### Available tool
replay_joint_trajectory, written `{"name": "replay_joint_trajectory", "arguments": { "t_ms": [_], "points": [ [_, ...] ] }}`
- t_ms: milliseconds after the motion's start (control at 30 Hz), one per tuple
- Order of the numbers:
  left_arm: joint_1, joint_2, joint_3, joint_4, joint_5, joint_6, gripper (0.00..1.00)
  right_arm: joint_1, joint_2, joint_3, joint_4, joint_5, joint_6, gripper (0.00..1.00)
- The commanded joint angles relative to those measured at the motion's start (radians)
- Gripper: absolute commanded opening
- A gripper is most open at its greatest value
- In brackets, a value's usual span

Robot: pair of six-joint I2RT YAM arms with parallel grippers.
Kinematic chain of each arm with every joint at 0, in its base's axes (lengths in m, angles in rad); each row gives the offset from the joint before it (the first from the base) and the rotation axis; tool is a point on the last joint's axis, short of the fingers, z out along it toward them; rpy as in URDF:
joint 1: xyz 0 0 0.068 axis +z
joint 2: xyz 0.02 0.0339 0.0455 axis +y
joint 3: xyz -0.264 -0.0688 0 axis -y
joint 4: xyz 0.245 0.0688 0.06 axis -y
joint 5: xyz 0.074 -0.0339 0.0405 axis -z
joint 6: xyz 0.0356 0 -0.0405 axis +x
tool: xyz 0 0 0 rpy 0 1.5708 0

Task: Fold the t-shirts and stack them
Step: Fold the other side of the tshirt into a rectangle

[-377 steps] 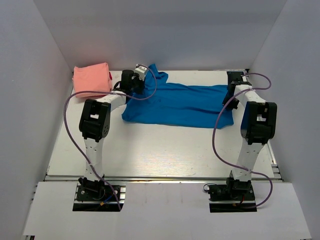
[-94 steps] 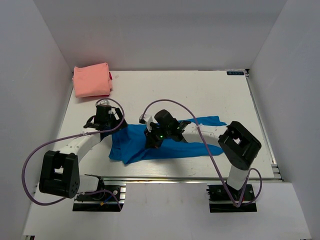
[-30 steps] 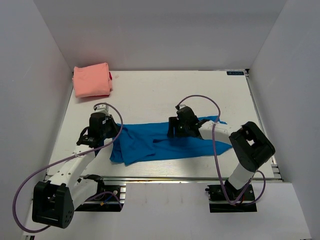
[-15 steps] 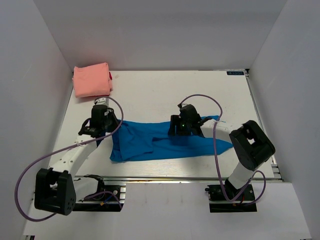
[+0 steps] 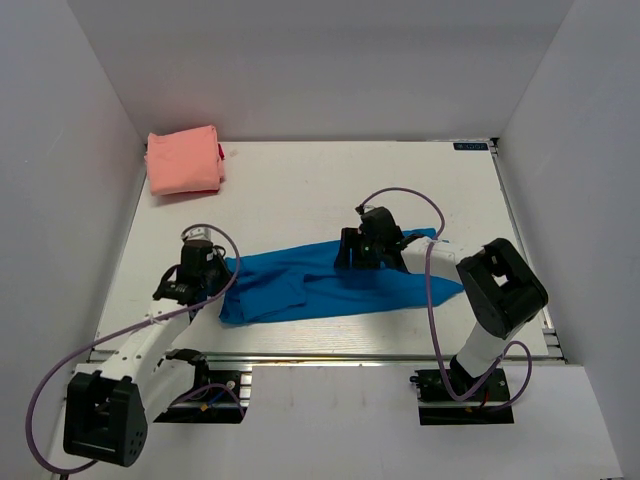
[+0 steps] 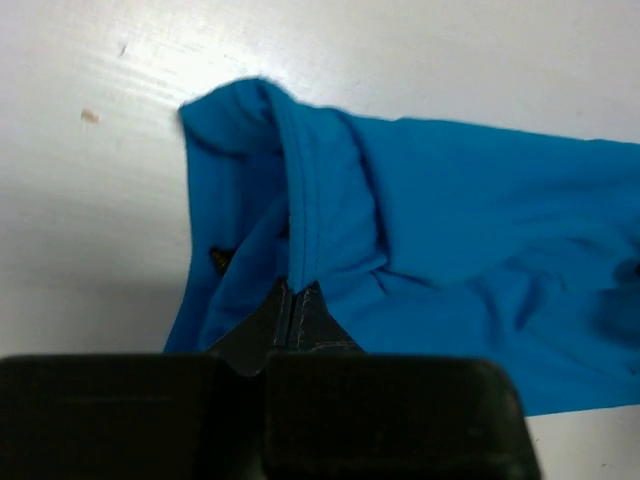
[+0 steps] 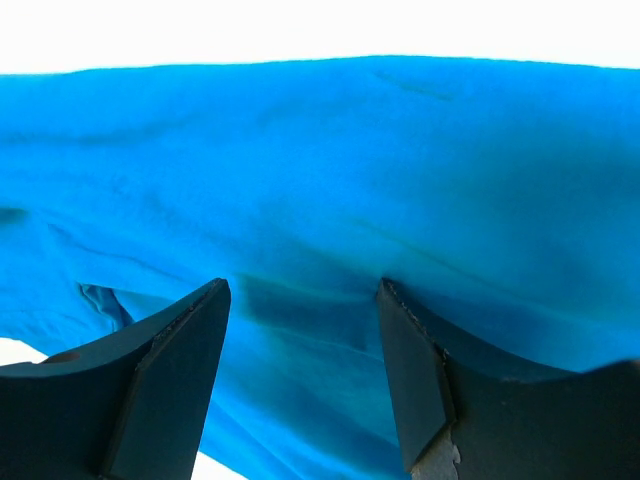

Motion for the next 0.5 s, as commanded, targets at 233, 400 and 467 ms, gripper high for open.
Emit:
{"name": "replay_joint_trajectory", "arguments": {
  "t_ms": [233, 400, 467],
  "points": [
    [0.005, 0.043, -0.114, 0.062, 0.039, -0.04, 0.04, -0.012, 0.044, -0.002, -0.061, -0.013, -0.016, 0.69],
    [0.005, 0.16, -0.038, 0.097, -0.008, -0.063, 0.15, -0.007, 0.02, 0.016, -0.083, -0.013, -0.039, 0.7],
    [0.005, 0.16, -0.012, 0.137, -0.008, -0.063, 0.12, -0.007, 0.012, 0.035, -0.097, -0.008, -0.05, 0.7]
  ]
}}
